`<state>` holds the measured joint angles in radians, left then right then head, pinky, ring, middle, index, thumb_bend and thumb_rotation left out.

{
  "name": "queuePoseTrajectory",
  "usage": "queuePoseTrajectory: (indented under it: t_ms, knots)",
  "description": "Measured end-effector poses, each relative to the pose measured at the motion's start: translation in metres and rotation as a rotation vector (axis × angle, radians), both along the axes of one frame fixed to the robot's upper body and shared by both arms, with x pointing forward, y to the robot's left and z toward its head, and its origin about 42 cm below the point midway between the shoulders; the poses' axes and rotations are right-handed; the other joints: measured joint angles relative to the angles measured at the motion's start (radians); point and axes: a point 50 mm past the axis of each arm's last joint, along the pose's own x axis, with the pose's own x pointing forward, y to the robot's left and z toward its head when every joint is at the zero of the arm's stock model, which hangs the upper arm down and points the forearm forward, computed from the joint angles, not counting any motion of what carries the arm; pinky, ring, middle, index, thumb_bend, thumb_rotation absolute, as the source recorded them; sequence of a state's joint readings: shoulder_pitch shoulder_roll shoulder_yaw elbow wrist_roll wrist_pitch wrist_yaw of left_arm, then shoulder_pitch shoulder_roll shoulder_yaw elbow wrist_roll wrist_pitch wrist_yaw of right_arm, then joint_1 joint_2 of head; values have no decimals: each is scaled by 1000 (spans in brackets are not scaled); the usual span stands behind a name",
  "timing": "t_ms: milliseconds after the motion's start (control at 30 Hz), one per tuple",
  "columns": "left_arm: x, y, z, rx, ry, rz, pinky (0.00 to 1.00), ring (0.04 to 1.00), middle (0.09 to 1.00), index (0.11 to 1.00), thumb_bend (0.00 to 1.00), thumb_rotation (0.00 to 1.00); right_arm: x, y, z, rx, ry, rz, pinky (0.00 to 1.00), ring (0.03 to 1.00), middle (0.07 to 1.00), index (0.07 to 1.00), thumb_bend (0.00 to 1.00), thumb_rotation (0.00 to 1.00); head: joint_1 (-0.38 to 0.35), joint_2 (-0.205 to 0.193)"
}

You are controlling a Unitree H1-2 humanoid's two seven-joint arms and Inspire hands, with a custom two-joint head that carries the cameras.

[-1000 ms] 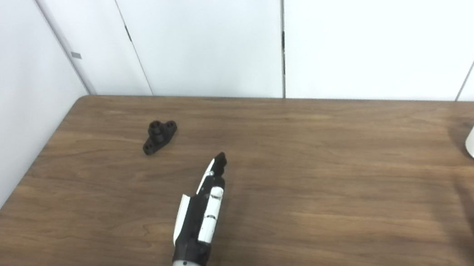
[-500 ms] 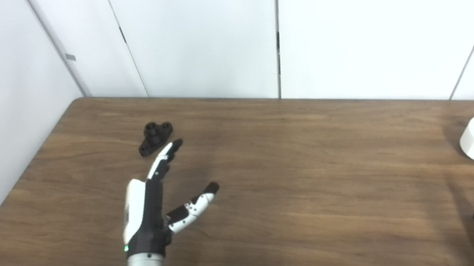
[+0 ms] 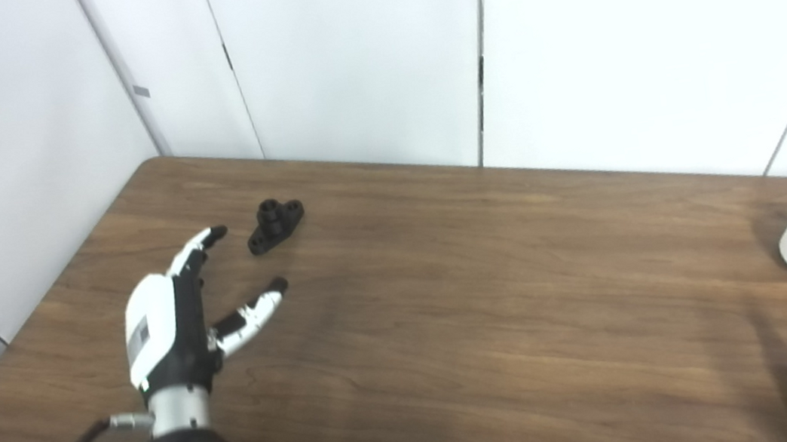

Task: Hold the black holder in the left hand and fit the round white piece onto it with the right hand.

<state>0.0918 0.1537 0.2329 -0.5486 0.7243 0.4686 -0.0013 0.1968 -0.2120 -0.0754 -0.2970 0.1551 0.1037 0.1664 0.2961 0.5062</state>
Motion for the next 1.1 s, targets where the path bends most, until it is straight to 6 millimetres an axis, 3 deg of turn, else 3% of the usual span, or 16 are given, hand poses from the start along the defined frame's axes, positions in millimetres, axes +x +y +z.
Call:
queuePoseTrajectory:
  t_ms: [433,700,833,1100]
  knots:
    - [56,41,-15,54,108,38,836,920,894,791,851,377,-1,1,0,5,0,2,1000,1000,1000,993,588,1000,-3,6]
    - [93,53,-24,104,183,37,941,926,882,770,860,352,-1,3,0,-14,1,2,1000,1000,1000,983,613,1000,-37,8]
    - [108,55,-27,123,202,41,954,936,895,773,887,424,-2,3,0,-12,3,0,1000,1000,1000,982,574,1000,-37,9]
    - [131,59,-32,160,248,32,961,930,886,745,873,351,-2,3,-1,-11,6,-2,1000,1000,1000,983,564,1000,-35,15]
